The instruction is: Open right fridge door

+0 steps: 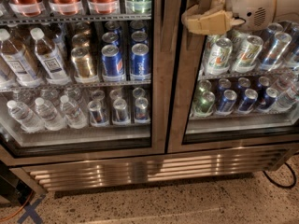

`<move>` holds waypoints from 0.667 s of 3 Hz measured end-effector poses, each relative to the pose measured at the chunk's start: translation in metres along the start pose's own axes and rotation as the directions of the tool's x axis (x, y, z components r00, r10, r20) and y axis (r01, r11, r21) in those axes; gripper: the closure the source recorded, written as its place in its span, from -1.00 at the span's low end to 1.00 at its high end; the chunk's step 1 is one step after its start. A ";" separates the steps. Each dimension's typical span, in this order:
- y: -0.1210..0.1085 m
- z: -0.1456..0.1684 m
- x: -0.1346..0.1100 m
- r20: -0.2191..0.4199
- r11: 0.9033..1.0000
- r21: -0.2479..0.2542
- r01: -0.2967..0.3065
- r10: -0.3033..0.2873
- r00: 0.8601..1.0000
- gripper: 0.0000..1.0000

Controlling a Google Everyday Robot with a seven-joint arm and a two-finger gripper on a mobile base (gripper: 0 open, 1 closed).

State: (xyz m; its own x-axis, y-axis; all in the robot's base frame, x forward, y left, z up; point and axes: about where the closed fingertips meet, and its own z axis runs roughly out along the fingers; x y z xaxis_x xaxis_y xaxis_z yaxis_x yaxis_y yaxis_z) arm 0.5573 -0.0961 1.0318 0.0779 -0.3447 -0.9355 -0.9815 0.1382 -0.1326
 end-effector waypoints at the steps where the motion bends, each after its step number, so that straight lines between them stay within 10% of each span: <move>1: 0.000 0.000 0.000 0.001 1.000 0.000 -0.001 0.001 1.000 1.00; 2: 0.000 0.000 0.001 0.001 1.000 0.000 -0.001 0.001 1.000 1.00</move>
Offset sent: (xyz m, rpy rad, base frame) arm -0.3198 0.1498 -0.5009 0.2098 0.1876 0.0225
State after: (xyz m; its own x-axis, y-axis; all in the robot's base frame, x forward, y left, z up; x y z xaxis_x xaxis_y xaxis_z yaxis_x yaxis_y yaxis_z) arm 0.5573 -0.0961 1.0310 0.0767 -0.3432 -0.9361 -0.9817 0.1383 -0.1312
